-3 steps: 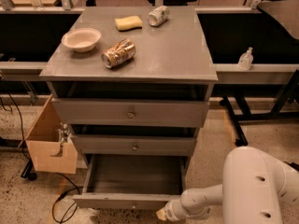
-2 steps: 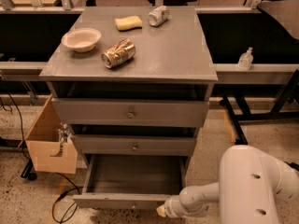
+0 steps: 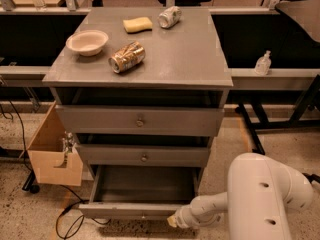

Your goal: Close bottom drawer

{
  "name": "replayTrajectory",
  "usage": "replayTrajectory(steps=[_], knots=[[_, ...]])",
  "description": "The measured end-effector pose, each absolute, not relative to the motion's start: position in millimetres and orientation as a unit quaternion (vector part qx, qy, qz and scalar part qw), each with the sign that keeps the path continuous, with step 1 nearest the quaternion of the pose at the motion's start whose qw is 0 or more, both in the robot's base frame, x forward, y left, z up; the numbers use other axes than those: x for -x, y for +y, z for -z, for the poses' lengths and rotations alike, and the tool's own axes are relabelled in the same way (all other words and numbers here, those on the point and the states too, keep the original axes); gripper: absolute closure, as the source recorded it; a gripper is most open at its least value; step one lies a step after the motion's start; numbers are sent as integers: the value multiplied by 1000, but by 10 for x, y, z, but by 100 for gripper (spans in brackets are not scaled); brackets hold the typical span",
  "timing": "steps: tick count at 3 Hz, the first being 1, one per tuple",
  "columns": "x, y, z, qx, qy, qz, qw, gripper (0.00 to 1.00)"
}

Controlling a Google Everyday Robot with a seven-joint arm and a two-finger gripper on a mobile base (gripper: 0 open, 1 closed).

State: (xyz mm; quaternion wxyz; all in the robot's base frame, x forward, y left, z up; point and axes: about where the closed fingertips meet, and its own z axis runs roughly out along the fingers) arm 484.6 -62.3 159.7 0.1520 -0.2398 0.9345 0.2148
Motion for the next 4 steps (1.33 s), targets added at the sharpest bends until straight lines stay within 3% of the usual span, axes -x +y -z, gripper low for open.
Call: replayTrajectory(steps=[4], knots=[[-5350,-493,-1655,264,924,-205,187,100]])
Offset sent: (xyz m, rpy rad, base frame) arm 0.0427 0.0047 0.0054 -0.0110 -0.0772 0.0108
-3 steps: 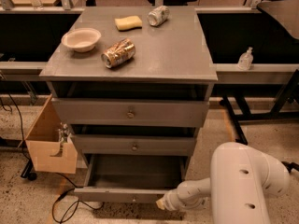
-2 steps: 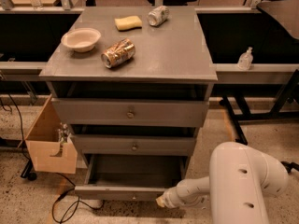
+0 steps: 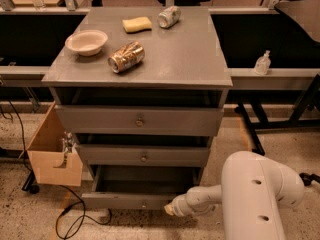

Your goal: Close bottom drawer

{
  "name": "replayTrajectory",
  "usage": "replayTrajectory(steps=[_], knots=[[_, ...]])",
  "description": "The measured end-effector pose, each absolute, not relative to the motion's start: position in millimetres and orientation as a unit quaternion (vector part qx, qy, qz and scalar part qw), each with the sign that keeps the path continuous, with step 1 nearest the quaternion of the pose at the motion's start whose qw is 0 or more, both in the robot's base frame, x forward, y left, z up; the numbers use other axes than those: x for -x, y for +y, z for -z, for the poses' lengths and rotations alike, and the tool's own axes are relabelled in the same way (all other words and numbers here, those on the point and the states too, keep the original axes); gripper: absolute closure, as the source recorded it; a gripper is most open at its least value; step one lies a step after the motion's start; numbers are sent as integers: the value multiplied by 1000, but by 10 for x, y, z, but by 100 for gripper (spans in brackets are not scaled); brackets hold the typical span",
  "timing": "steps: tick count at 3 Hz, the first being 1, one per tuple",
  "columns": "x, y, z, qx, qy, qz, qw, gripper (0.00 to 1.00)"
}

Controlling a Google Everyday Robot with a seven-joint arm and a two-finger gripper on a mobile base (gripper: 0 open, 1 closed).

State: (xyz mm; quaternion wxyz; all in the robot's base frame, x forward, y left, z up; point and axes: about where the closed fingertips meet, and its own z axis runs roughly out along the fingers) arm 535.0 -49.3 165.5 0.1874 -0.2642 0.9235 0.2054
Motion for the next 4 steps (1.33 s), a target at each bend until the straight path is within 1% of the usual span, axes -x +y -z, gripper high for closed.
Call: replayTrajectory(steps=[2,3,4], knots=[[-5648,-382,-1592,283,917,-203,196,100],[-5648,-382,-1592,283,917,-203,196,100],[-5708,-388,-1555,280,921,-186,197,100]])
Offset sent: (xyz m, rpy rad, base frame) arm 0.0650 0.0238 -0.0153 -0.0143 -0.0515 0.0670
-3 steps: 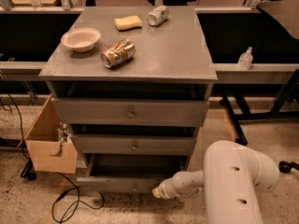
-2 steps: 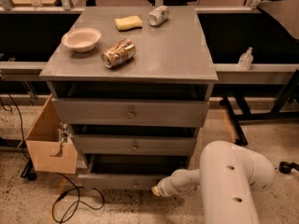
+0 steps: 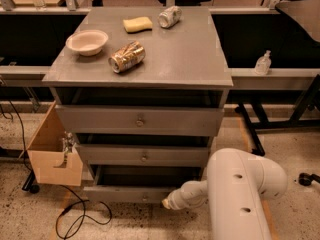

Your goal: Close bottom drawer

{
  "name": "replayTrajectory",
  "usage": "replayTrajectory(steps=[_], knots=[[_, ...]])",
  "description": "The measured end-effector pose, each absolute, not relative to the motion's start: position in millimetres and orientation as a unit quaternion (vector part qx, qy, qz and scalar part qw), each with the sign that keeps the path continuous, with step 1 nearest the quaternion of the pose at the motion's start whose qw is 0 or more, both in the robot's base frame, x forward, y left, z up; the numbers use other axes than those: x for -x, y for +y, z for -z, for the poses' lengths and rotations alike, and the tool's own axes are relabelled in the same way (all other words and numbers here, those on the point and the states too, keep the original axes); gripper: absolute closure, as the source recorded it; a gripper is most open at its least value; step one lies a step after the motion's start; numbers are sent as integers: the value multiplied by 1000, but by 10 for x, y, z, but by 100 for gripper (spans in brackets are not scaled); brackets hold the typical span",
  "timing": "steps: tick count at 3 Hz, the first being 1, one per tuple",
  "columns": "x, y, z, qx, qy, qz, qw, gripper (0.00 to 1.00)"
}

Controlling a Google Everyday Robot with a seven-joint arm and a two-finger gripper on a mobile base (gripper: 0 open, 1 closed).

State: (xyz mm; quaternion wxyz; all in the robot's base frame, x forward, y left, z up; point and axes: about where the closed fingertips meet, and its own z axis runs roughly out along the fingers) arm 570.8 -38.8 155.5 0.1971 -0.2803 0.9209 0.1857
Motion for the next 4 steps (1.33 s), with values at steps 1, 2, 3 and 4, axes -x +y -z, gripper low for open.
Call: replayTrajectory(steps=[1,2,3,4], knots=[[-5833,-435,-1522,271,926,-165,204,100],[-5833,-435,-1522,271,926,-165,204,100],[-5980,-512,-1556,258,928,-154,223,100],[-5981,-512,-1556,257,928,-154,223,100]])
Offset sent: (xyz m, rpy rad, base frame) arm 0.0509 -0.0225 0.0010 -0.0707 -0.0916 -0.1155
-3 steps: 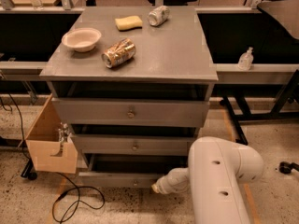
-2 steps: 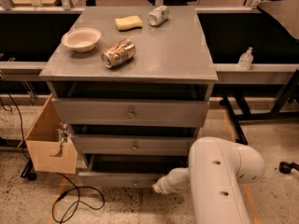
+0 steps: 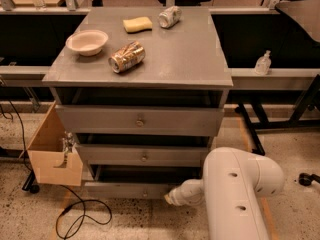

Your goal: Close bottom drawer

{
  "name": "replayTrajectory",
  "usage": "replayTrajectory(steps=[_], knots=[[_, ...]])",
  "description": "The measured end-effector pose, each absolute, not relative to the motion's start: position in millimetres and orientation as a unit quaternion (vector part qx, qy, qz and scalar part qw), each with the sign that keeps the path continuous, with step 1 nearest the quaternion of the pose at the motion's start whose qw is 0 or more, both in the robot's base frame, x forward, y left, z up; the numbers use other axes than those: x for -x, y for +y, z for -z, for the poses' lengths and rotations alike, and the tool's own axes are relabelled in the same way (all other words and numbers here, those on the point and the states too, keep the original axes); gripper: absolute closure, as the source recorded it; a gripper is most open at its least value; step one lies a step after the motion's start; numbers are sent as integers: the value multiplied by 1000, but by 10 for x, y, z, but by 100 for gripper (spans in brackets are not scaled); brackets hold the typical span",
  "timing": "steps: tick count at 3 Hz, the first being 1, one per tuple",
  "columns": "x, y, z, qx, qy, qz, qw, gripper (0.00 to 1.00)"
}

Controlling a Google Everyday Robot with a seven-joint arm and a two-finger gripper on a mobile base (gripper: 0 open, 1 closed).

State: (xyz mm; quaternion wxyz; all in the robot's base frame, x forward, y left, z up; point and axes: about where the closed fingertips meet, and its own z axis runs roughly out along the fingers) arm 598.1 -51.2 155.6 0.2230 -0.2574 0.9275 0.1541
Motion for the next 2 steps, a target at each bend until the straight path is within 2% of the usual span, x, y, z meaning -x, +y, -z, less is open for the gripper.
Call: replayTrajectory(steps=[2], knots=[[-6141,-549,-1563,248,927,-147,240,100]])
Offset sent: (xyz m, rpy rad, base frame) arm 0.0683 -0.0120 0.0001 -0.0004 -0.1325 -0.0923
